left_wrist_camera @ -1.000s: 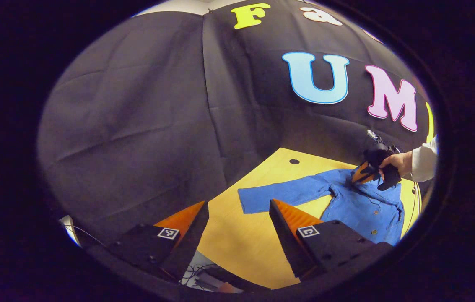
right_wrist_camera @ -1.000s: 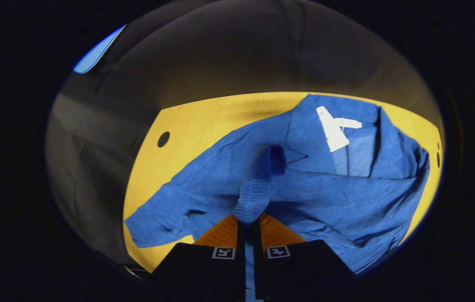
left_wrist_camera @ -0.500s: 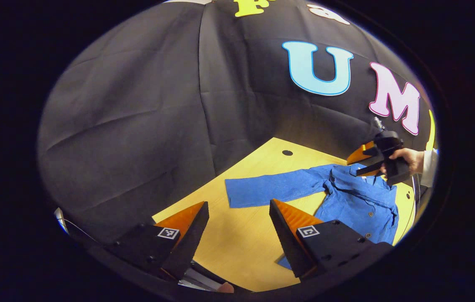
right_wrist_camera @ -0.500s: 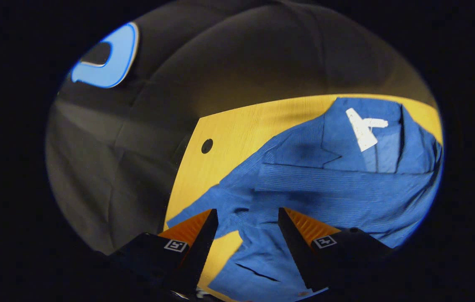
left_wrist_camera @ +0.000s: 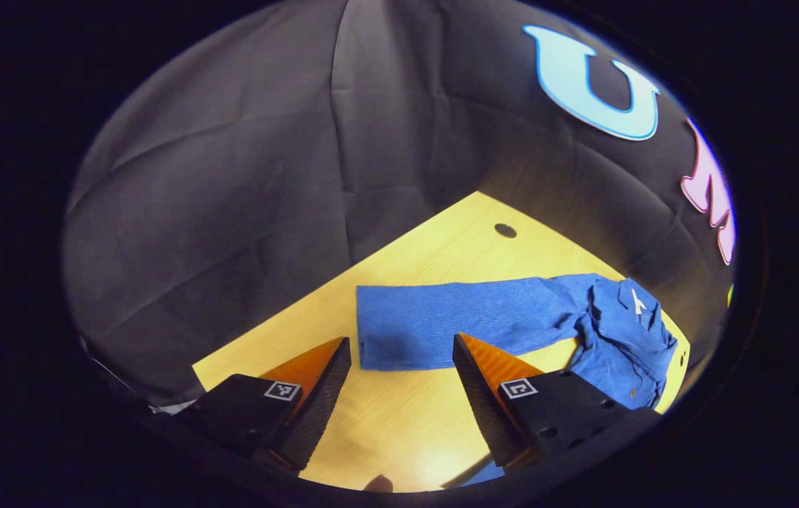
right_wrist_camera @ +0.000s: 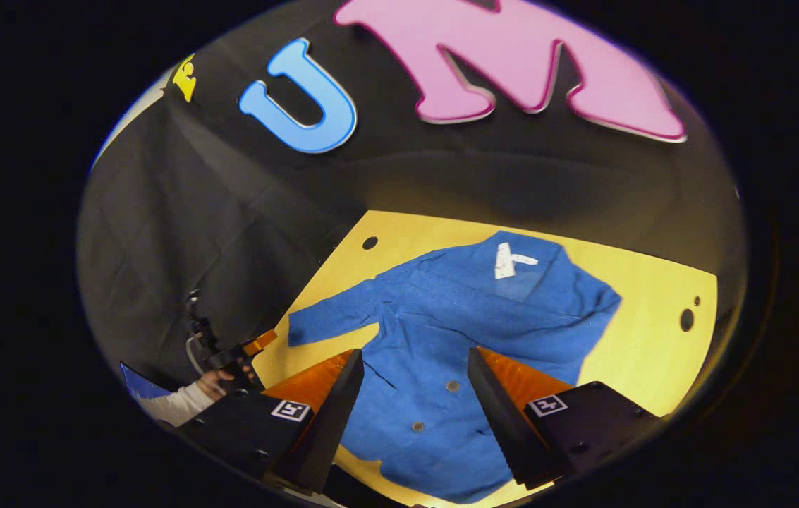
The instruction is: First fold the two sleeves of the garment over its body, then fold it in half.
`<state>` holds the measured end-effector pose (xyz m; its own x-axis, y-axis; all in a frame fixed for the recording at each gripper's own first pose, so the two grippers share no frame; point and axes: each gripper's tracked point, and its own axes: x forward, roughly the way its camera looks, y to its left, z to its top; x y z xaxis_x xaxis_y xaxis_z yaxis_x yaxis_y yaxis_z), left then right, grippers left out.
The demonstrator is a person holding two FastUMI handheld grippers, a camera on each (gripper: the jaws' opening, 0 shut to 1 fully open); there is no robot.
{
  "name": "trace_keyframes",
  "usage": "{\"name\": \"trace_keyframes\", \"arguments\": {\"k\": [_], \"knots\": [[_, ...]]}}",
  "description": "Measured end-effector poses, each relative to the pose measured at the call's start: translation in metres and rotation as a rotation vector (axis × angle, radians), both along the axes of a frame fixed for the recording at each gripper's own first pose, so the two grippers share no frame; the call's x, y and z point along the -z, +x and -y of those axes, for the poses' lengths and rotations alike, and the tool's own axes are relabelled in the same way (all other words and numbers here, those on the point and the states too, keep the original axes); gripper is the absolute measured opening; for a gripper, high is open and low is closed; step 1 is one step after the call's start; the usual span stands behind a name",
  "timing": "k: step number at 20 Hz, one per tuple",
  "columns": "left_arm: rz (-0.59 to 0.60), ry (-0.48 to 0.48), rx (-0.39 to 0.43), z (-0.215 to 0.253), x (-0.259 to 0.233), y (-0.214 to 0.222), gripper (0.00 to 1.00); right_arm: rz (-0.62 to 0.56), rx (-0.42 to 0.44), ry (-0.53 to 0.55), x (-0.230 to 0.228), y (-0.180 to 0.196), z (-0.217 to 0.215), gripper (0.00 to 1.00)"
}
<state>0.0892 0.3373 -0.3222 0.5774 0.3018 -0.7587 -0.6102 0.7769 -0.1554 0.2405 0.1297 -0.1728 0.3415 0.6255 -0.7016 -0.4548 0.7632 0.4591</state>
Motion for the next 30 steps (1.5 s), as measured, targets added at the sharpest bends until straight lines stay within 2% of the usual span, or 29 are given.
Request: {"name": "trace_keyframes", "arguments": {"k": [4, 8, 12, 14, 16, 17, 18, 19, 20, 21, 23, 26, 27, 29, 30], "knots": [[-0.078, -0.028, -0.003, -0.012, 0.031, 0.015, 0.86, 0.061, 0.092, -0.033, -0.046, -0.033, 0.076, 0.95], [-0.124, -0.077, 0.008, -0.018, 0.050, 0.022, 0.85, 0.140, 0.170, -0.036, -0.092, -0.057, 0.114, 0.95], [-0.184, -0.114, -0.021, -0.019, 0.072, 0.023, 0.85, 0.174, 0.216, -0.027, -0.109, -0.067, 0.128, 0.95], [-0.189, -0.087, 0.004, -0.020, 0.073, 0.024, 0.85, 0.175, 0.217, -0.040, -0.108, -0.072, 0.127, 0.95], [-0.242, -0.037, 0.079, -0.011, 0.079, 0.027, 0.83, 0.167, 0.208, -0.041, -0.105, -0.075, 0.121, 0.95], [-0.232, -0.022, 0.110, -0.008, 0.079, 0.033, 0.83, 0.166, 0.203, -0.037, -0.106, -0.076, 0.117, 0.95], [-0.239, -0.024, 0.107, -0.010, 0.079, 0.031, 0.84, 0.166, 0.199, -0.032, -0.107, -0.078, 0.114, 0.95], [-0.241, -0.036, 0.094, -0.013, 0.078, 0.030, 0.77, 0.165, 0.195, -0.027, -0.108, -0.080, 0.110, 0.95], [-0.241, -0.049, 0.082, -0.014, 0.076, 0.030, 0.82, 0.161, 0.191, -0.019, -0.110, -0.082, 0.107, 0.95], [-0.253, -0.060, 0.092, -0.013, 0.076, 0.031, 0.73, 0.156, 0.189, -0.011, -0.111, -0.084, 0.104, 0.95], [-0.271, -0.065, 0.116, -0.015, 0.074, 0.034, 0.72, 0.152, 0.195, -0.007, -0.115, -0.087, 0.105, 0.95], [-0.284, -0.078, 0.110, -0.012, 0.070, 0.046, 0.17, 0.142, 0.224, -0.010, -0.116, -0.094, 0.116, 0.95], [-0.291, -0.062, 0.117, -0.013, 0.069, 0.050, 0.08, 0.136, 0.234, -0.008, -0.116, -0.097, 0.119, 0.95], [-0.320, -0.040, 0.143, -0.012, 0.073, 0.055, 0.00, 0.127, 0.260, -0.006, -0.117, -0.104, 0.129, 0.95], [-0.336, -0.026, 0.174, -0.013, 0.072, 0.056, 0.00, 0.128, 0.271, -0.005, -0.116, -0.108, 0.135, 0.95]]}}
